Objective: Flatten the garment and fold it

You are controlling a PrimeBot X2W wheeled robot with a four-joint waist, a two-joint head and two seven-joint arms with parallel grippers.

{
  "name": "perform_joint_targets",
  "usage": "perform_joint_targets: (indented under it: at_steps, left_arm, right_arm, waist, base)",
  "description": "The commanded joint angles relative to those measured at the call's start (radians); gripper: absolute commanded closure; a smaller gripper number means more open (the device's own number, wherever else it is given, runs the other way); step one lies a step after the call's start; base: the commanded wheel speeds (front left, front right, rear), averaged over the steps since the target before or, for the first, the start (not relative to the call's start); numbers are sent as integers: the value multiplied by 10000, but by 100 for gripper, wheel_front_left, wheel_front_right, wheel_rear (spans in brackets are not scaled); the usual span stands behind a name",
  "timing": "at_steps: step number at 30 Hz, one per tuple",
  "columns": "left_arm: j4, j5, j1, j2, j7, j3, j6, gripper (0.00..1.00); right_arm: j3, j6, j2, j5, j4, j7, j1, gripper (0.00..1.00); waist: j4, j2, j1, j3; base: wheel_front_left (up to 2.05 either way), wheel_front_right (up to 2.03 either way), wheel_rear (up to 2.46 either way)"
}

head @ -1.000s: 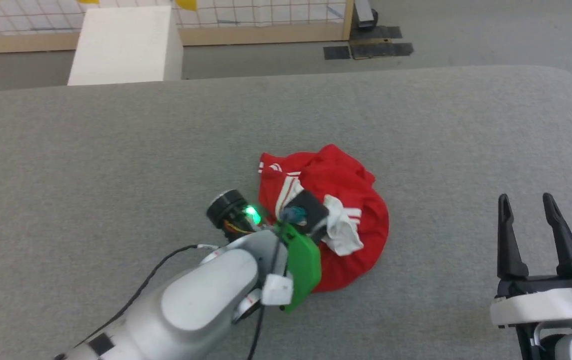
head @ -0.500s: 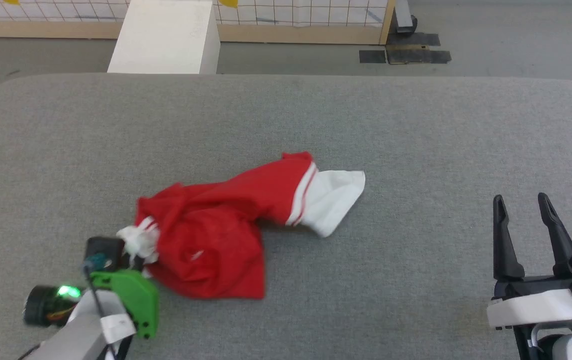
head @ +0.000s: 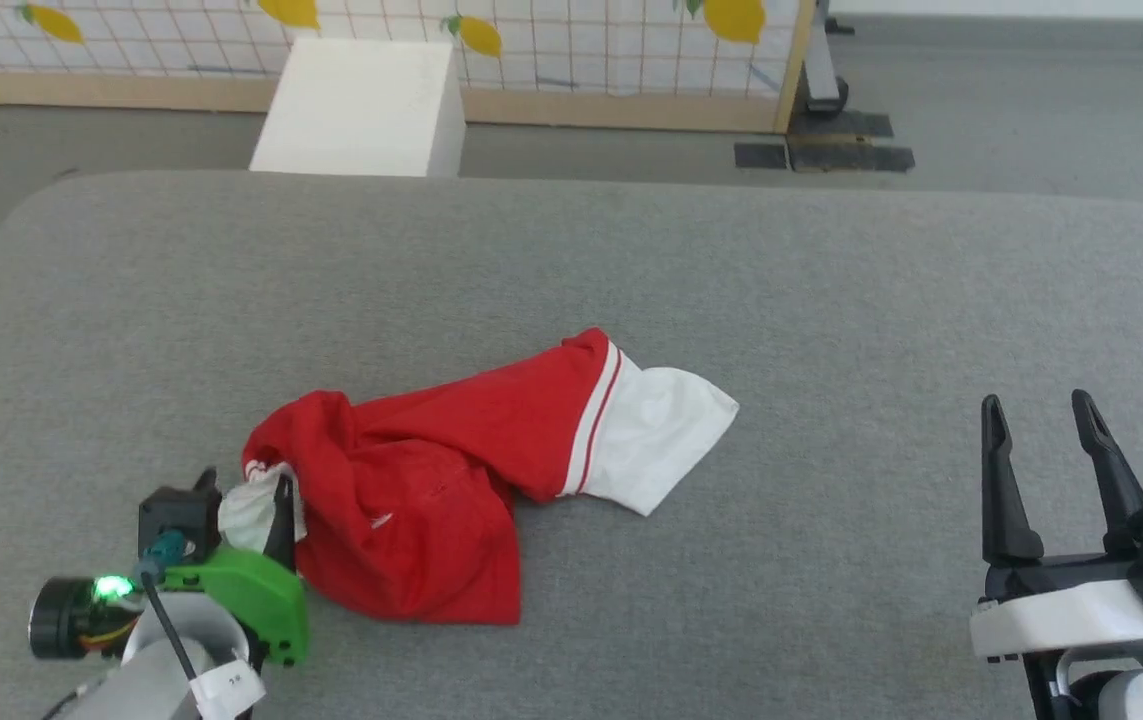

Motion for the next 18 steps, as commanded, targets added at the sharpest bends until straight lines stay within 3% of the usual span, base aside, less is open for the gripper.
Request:
perform_joint_targets:
  at_steps: [1,6,9,12,15,18]
  left_arm:
    - [-528,393,199,96,-76,315,317,0]
    - [-3021,2175,961,43,-85,1852,1404,0]
    - [-4140,3258,1672,-300,-87,2855,1672,0]
    - [-4763,3946,2314,-773,-87,3736,1459,0]
    - [-4855,4392,2864,-1237,-88,4509,935,0]
    - [-4672,4778,3147,-1582,-88,5041,521,0]
  right_arm:
    - [43,-15,1,-149,-40,-49,-79,0]
    - [208,-15,1,-542,-60,-49,-786,0]
    - [616,-15,1,-936,320,-49,-1443,0]
    - [1048,-15,1,-1339,1125,-49,-2201,0]
    - [1656,-15,-124,-1683,2535,-20,-3191,0]
    - [2500,-15,-516,-1659,4021,696,-4389,0]
  waist:
    - [367,0,0,-359]
    - [696,0,0,-460]
    - [805,0,0,-441]
    - [870,0,0,-409]
    - [905,0,0,-334]
    - [956,0,0,-224]
  base:
    - [0,0,0]
    - [0,0,0]
    - [0,0,0]
    - [0,0,0]
    - [0,0,0]
    - [0,0,0]
